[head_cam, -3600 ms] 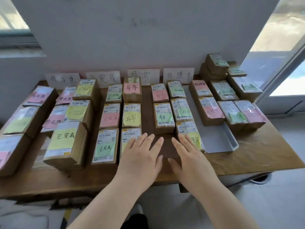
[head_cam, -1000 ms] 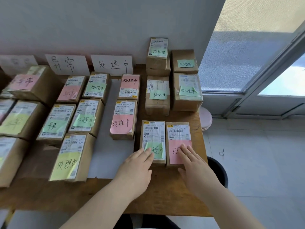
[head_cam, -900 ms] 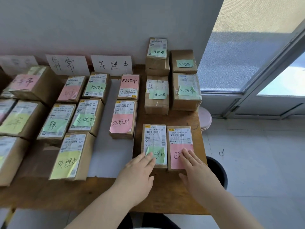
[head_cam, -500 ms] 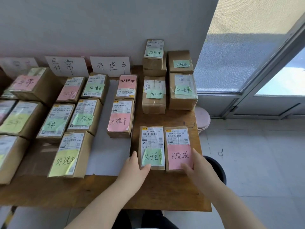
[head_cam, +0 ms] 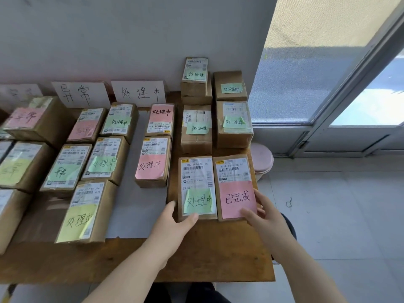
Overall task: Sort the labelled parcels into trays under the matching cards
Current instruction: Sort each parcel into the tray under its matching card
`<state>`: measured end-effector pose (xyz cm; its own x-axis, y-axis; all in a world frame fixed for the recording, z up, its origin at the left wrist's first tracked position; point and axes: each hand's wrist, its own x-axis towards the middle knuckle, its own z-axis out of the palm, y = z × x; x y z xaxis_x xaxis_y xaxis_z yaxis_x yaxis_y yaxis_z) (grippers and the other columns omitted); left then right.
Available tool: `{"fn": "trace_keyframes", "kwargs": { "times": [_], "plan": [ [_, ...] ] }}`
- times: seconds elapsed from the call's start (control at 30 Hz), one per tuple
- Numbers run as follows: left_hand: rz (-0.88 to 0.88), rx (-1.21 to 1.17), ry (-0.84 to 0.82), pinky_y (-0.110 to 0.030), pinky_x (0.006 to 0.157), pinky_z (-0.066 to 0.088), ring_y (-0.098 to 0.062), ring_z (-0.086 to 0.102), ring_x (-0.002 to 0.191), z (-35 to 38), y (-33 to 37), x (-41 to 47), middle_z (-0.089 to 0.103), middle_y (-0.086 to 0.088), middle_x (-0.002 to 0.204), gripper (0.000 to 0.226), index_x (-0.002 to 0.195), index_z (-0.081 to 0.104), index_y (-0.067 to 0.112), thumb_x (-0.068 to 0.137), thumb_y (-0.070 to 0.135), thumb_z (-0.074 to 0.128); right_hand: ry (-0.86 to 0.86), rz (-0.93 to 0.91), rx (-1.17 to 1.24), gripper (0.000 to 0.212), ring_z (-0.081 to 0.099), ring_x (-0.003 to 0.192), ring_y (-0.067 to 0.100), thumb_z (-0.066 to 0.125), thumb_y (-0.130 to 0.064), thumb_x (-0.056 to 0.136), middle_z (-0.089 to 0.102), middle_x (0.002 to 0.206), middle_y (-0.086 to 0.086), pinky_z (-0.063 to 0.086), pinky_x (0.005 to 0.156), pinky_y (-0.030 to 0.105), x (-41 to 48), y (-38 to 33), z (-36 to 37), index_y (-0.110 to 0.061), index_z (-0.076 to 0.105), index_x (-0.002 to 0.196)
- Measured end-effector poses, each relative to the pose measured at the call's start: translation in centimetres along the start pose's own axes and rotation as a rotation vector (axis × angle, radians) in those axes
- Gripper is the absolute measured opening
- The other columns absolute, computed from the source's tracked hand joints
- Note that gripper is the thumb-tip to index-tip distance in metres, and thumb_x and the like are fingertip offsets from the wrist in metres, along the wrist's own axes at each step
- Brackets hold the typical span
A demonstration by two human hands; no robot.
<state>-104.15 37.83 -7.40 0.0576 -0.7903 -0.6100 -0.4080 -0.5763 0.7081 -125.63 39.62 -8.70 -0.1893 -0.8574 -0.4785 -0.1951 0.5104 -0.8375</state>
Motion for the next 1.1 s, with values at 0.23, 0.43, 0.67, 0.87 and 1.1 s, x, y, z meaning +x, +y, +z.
{"fn": "trace_keyframes", "kwargs": {
  "times": [0.23, 0.43, 0.67, 0.87, 1.1],
  "plan": [
    [0.139, -0.086, 0.078, -0.044, 0.101, 0.045, -0.012, 0.047, 0.123, -2.9, 2.2, -1.1, 0.053, 0.02, 0.125, 0.05, 0.125, 0.046, 0.047, 0.081, 0.042, 0.07, -0.037, -0.136, 0.203, 0.046, 0.061, 0.112, 0.011, 0.06, -0.023, 0.09, 0.07, 0.11, -0.014, 0.05, 0.097, 0.045, -1.0, -2.8, -0.1, -0.054, 0.047, 0.121],
    [0.273, -0.123, 0.112, -0.005, 0.063, 0.036, 0.021, 0.047, 0.087, -6.4, 3.7, -2.2, 0.054, 0.036, 0.098, 0.036, 0.105, 0.047, 0.052, 0.084, 0.032, 0.069, -0.071, -0.286, 0.226, 0.049, 0.062, 0.109, 0.007, 0.058, -0.018, 0.09, 0.07, 0.109, -0.012, 0.05, 0.096, 0.036, -1.9, -7.1, 1.6, -0.038, 0.045, 0.133],
    [0.325, -0.201, 0.165, -0.018, 0.085, 0.043, 0.008, 0.054, 0.107, -11.6, 3.1, -2.0, 0.062, 0.026, 0.112, 0.043, 0.112, 0.053, 0.049, 0.078, 0.034, 0.075, -0.082, -0.393, 0.212, 0.059, 0.063, 0.107, 0.005, 0.061, -0.028, 0.078, 0.071, 0.107, -0.014, 0.053, 0.089, 0.025, -2.6, -10.6, 5.3, -0.034, 0.046, 0.135],
    [0.37, -0.198, 0.162, -0.015, 0.086, 0.043, 0.011, 0.055, 0.104, -17.3, 1.9, -1.5, 0.063, 0.028, 0.109, 0.054, 0.126, 0.051, 0.042, 0.078, 0.032, 0.074, -0.078, -0.44, 0.188, 0.062, 0.061, 0.112, 0.009, 0.066, -0.04, 0.081, 0.069, 0.112, -0.012, 0.051, 0.094, 0.032, -3.4, -12.7, 10.7, -0.032, 0.044, 0.138],
    [0.421, -0.182, 0.128, -0.019, 0.089, 0.048, 0.012, 0.058, 0.098, -24.7, -0.1, -0.4, 0.066, 0.03, 0.102, 0.049, 0.114, 0.052, 0.046, 0.078, 0.026, 0.076, -0.036, -0.406, 0.199, 0.058, 0.063, 0.109, 0.008, 0.065, -0.041, 0.08, 0.069, 0.112, -0.013, 0.05, 0.096, 0.036, -5.1, -14.1, 18.0, -0.04, 0.045, 0.134]
  ]
}}
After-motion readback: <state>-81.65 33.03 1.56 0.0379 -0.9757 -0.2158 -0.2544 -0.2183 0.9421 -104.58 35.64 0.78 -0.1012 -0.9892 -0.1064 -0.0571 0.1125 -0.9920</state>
